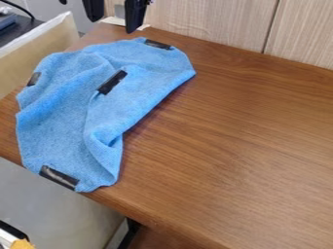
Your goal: Unfold the cloth from top left to to bottom right
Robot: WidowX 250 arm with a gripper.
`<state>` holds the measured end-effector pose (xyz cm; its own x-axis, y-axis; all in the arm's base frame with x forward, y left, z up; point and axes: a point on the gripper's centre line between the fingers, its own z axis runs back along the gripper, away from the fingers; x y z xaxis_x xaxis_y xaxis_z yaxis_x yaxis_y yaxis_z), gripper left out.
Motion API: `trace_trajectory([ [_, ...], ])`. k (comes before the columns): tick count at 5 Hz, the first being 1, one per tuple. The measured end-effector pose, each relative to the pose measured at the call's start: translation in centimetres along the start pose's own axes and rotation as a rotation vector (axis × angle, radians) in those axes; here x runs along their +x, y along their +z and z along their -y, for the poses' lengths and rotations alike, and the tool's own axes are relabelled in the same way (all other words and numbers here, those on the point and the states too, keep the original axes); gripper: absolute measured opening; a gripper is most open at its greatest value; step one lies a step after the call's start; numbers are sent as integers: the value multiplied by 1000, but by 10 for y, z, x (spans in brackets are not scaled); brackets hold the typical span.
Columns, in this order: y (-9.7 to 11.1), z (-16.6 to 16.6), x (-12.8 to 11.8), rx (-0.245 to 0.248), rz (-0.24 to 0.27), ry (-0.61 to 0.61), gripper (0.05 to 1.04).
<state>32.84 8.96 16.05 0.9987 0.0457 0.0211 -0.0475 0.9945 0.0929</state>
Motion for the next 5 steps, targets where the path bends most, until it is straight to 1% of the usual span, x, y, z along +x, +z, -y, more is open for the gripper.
trace_trajectory([
  [1,-12,1,-1,-7,-39,-7,1001],
  [2,-26,2,-7,9,-61,-33,1001],
  [3,-36,-3,-8,42,-73,-57,1001],
  [5,-72,-8,-8,48,-154,-105,1001],
])
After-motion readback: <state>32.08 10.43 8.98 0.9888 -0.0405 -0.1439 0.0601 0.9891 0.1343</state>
